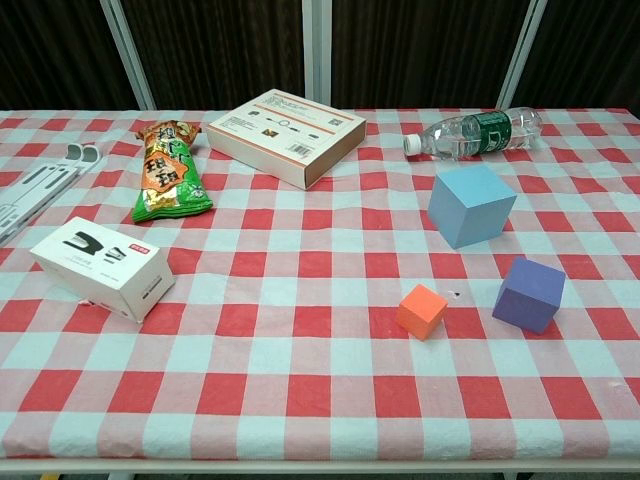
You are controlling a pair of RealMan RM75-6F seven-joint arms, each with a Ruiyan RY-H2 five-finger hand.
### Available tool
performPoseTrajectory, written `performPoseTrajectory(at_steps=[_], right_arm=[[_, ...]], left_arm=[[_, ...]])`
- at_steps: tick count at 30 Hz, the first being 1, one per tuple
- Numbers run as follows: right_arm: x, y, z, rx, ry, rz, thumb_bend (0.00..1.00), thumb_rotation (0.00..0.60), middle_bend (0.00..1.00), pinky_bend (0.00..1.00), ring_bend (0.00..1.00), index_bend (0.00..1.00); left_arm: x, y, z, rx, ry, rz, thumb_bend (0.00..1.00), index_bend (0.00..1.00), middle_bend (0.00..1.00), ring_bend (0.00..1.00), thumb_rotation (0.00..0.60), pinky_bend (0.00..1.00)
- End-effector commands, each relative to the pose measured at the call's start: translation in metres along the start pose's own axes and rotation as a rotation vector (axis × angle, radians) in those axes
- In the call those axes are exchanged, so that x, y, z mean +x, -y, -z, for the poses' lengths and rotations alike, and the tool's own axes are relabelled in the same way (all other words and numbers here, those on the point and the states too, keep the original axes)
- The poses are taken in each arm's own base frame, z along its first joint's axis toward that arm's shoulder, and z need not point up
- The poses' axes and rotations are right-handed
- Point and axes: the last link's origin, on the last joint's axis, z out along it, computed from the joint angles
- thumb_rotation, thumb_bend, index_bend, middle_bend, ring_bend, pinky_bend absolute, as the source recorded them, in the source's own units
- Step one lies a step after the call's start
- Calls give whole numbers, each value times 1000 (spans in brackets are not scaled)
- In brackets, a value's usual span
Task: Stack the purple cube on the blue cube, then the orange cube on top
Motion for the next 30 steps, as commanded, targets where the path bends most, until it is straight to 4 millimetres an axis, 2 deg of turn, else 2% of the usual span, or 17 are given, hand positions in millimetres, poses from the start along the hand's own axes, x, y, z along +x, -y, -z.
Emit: performPoseTrajectory(at_steps=[1,10,13,16,17,18,20,21,22,23,26,30], right_arm=[[-1,-1,0,-10,2,4,205,600,68,70,0,57],[7,1,-1,-28,2,-32,203,600,73,70,0,57],[13,6,-1,-35,-7,-71,202,600,103,113,20,57],[15,13,1,-44,22,-152,184,600,172,296,156,73],[15,15,1,-43,40,-181,157,600,245,410,267,88],[16,17,1,-46,64,-207,137,600,308,482,348,98],[19,22,-2,-48,125,-270,47,600,616,712,676,147],[20,24,-4,-52,151,-292,25,600,725,775,773,172],[20,27,-8,-60,194,-332,1,600,883,865,906,220],[20,29,-11,-62,220,-347,0,600,962,922,968,254],[21,39,-24,-45,263,-303,0,600,1000,986,1000,325],[7,61,-34,-49,308,-258,0,600,1000,992,1000,348]], left_arm=[[0,0,0,1,0,1,51,216,143,133,600,271],[-1,-4,-3,-16,15,-3,51,216,143,133,600,271],[-3,-4,-3,-20,21,2,51,216,143,133,600,271],[-5,-4,1,-15,24,9,52,216,143,133,600,271],[-5,-3,1,-13,24,10,52,216,143,133,600,271],[-6,-2,2,-12,23,10,51,216,143,133,600,271],[-7,0,2,-8,23,9,52,216,143,133,600,271],[-8,1,2,-6,25,11,52,216,143,133,600,271],[-8,1,2,-7,28,12,52,216,143,133,600,271],[-8,1,2,-9,27,11,52,216,143,133,600,271],[-6,1,2,-14,17,8,52,216,143,133,600,271],[-6,2,3,-7,14,14,51,216,143,133,600,271]])
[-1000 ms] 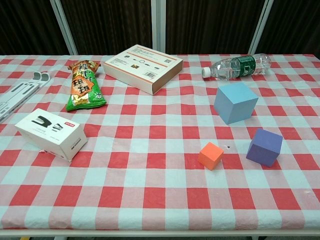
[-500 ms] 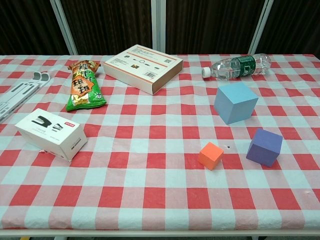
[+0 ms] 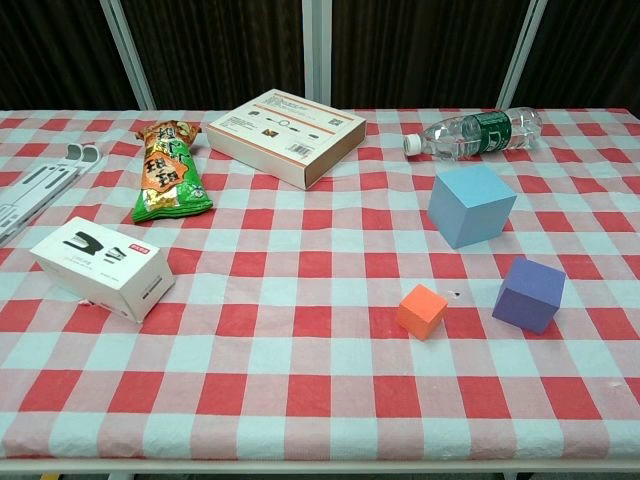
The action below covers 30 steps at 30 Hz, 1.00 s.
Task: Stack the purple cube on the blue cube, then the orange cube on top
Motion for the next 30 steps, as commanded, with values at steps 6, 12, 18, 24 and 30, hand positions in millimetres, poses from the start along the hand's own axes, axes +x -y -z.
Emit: performPoseTrajectory(at_steps=[6,12,18,24,30], right_arm=[[-51,55,-26,1,157,50,0,600,1000,992,1000,348],[-77,82,-29,11,203,35,0,600,1000,999,1000,348],[-95,93,-29,9,208,75,0,600,1000,1000,1000,348],[-101,101,-33,14,175,88,0,600,1000,1000,1000,280],[-110,110,-33,43,135,109,0,600,1000,1000,1000,146]], left_arm=[[0,4,1,6,-1,2,52,216,143,133,600,270],[4,15,2,34,-13,15,51,216,143,133,600,271],[6,21,3,41,-16,19,52,216,143,133,600,271],[5,24,3,41,-18,20,51,216,143,133,600,271],[4,28,3,45,-23,19,52,216,143,133,600,271]])
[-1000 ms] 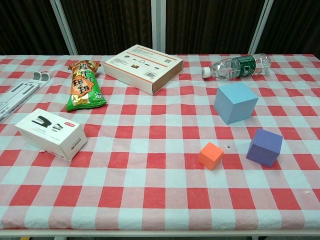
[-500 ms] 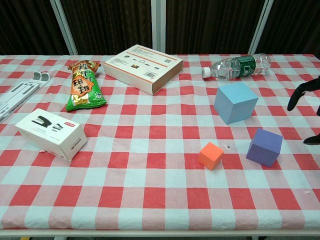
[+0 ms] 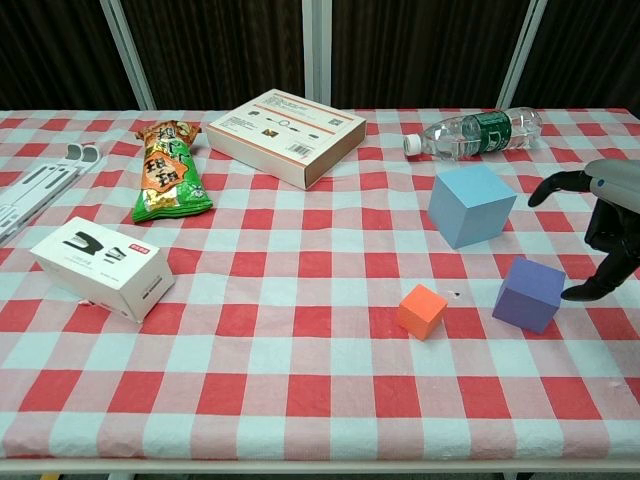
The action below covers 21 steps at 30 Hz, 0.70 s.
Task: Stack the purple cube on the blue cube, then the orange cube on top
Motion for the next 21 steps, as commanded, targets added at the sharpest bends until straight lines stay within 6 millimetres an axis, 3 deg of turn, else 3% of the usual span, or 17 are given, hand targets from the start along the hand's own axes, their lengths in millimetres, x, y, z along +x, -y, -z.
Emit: performPoseTrajectory(at_steps=[1,21], right_arm=[[-5,4,0,5,-11,12,0,600,1000,1000,1000,145],[-26,2,-5,-13,1,58,0,600,1000,1000,1000,144]], left_arm=[[0,2,0,3,-2,6,52,216,143,133,600,271],[-4,12,2,18,8,13,52,216,143,133,600,271]])
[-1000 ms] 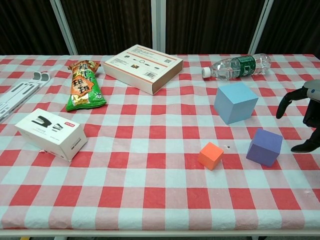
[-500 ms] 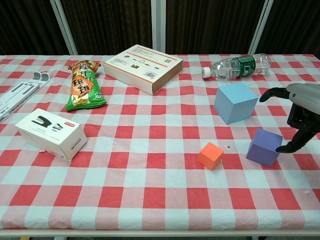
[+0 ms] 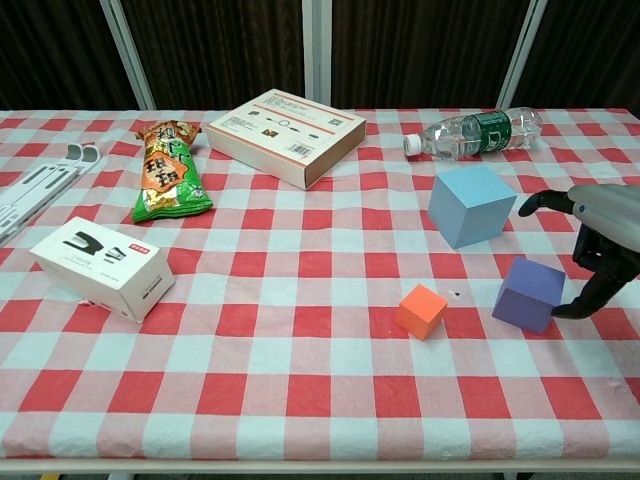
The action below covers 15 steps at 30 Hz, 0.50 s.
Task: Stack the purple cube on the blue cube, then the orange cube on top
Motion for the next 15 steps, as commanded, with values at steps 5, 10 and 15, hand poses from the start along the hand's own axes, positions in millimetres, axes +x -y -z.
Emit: performPoseTrajectory(at_steps=[5,10,15], right_arm=[[-4,-2,-2,1,11,21,0,600,1000,1000,1000,141],[-3,-7,-6,2,5,41,0,600,1000,1000,1000,141],[-1,-11,-11,8,-8,61,8,600,1000,1000,1000,141]], left_arm=[[-3,1,1,-2,6,1,52,216,143,133,600,271],[-4,-1,0,-5,8,1,52,216,143,133,600,271],[-5,0,1,-4,12,-1,52,216,143,133,600,270]])
